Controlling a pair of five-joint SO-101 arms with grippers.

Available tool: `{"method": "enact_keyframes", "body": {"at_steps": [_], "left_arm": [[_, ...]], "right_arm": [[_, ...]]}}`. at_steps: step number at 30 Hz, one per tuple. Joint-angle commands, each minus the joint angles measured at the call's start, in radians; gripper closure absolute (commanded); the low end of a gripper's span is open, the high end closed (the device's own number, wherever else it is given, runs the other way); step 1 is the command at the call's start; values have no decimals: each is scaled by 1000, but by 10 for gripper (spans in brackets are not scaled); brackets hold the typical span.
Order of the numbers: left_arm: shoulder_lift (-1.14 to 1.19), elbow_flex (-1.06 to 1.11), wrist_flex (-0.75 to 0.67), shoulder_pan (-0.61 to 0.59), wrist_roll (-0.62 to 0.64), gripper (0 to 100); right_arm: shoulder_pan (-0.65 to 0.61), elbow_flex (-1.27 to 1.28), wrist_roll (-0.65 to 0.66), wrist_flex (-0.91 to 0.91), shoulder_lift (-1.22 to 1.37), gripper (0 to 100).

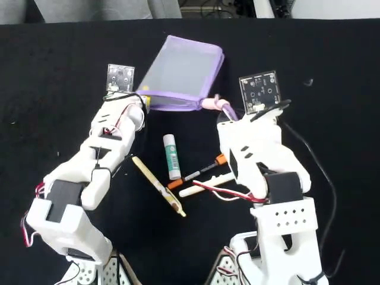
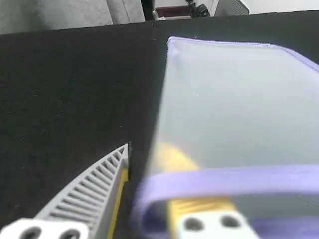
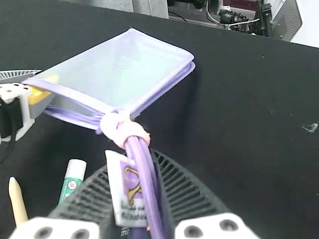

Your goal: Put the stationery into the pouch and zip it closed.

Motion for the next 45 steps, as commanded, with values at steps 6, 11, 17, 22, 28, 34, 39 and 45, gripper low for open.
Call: {"method": "enact_keyframes", "body": {"at_steps": [6,11,17,22,28,34,39,45], "left_arm": [[-149,122,-140,-5,6,972],[-374,303,-132,-5,6,972],[-701,549,-130,-5,0,972],[-962,659,28,-12,-2,972],[-1211,633,434,-111,6,972],[-1304,687,483,-108,6,972],[-1304,691,486,-110,0,972],[-1304,693,491,-110,-2,972]], "right_arm": [[21,-65,6,-2,-31,987],[21,-65,6,-2,-31,987],[18,-68,8,5,-33,984],[21,-71,61,5,-33,986],[20,-71,64,5,-33,986],[20,-71,68,6,-33,986],[26,-79,89,20,-33,986],[23,-134,110,106,-33,987]]}}
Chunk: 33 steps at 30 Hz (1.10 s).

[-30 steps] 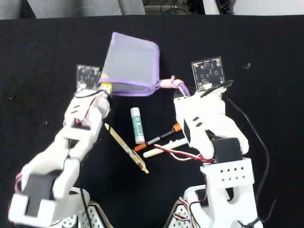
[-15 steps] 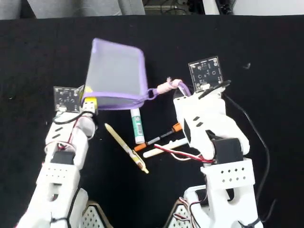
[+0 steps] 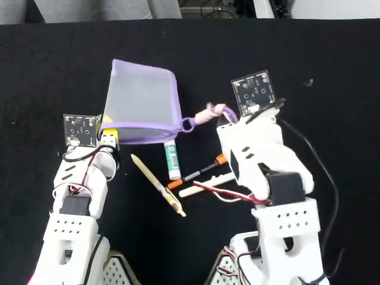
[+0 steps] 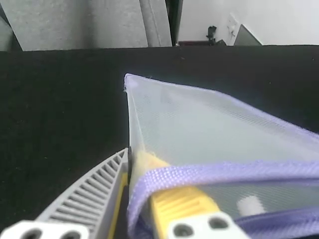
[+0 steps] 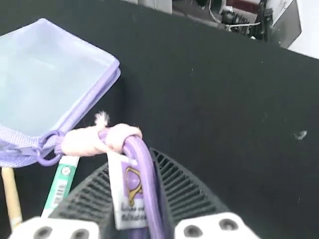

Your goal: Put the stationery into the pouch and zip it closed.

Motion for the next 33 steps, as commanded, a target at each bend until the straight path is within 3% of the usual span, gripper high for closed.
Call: {"method": "enact_keyframes", "body": {"at_steps": [1,10,21,30,33], "left_arm": [[-23,-13,3,-15,-2,972],[-21,1,-5,-13,-3,972],[-21,1,-5,-13,-3,972],[-21,-10,3,-13,0,972],[-21,-18,6,-13,0,973]], "right_arm": [[26,-77,14,25,-31,987],[103,-81,20,20,-31,987],[95,-97,18,29,-31,982],[17,-124,20,104,-31,729],[-21,-166,20,173,-28,701]]}}
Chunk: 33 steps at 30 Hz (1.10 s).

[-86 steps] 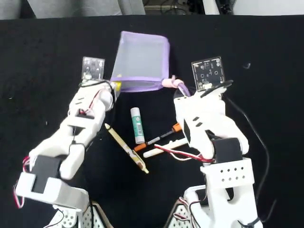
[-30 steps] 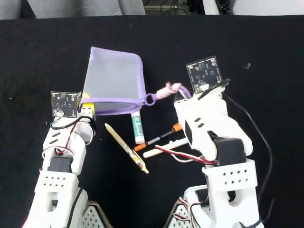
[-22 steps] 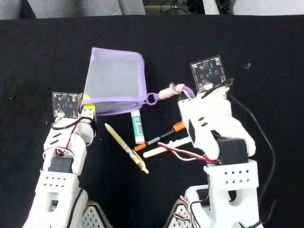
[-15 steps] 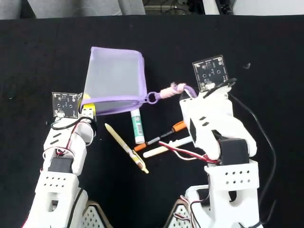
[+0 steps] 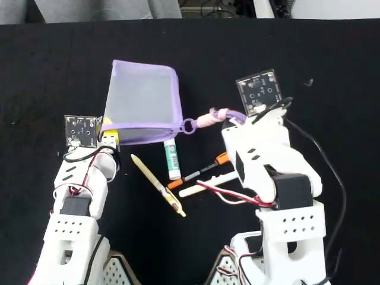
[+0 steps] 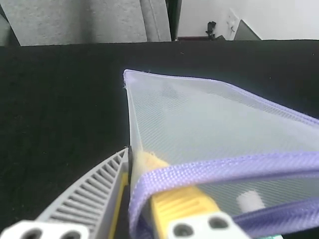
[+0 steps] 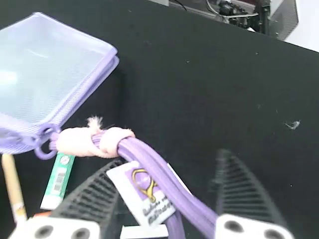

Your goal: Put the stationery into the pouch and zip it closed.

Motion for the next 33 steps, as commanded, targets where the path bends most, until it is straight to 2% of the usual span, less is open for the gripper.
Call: {"method": "enact_keyframes", "body": {"at_steps": [1,4,6,12,20,24,27,30,33], "left_arm": [[-21,-33,17,-18,0,973],[5,-71,57,-19,3,973],[51,-97,61,-21,3,973],[288,-222,66,-25,3,973],[519,-371,86,-91,37,973],[545,-479,233,-133,87,973],[545,-526,292,-186,115,973],[545,-538,296,-243,126,973],[545,-556,302,-271,126,973]], "right_arm": [[-43,-105,8,74,-28,701],[-66,-166,9,160,-25,698],[-103,-191,57,210,-25,698],[-319,-205,241,359,-27,698],[-442,-168,350,402,-28,697],[-422,-108,362,336,-24,697],[-370,-58,385,272,-22,698],[-287,18,466,241,-22,698],[-209,140,614,181,-22,701]]}}
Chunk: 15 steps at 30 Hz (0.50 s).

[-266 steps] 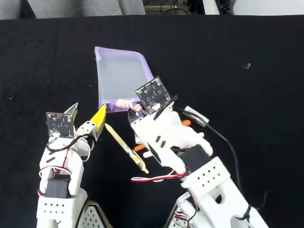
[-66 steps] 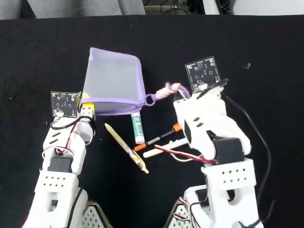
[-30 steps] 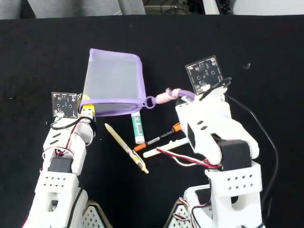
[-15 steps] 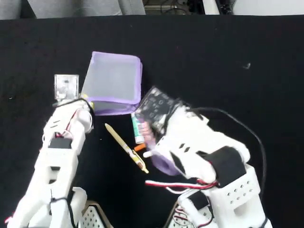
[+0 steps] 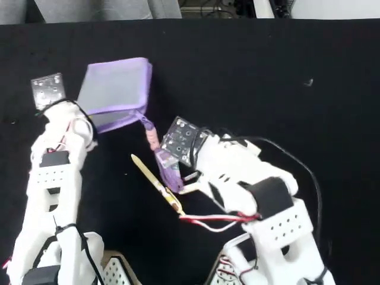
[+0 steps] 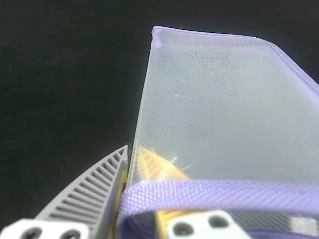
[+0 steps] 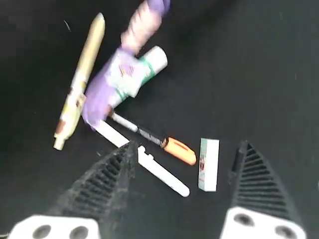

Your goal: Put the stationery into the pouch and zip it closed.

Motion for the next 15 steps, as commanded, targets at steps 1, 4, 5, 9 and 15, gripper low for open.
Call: {"method": "enact_keyframes", "body": {"at_steps": [1,4,5,9,15], "left_arm": [[2,-74,11,-41,17,973],[2,-81,11,-70,17,973],[2,-82,9,-79,17,973],[3,-97,11,-114,26,973],[3,-99,11,-117,51,973]], "right_arm": [[92,127,160,-110,-21,701],[110,289,275,-258,-21,701],[110,337,308,-299,-21,701],[107,455,371,-433,-21,701],[107,493,390,-497,8,702]]}}
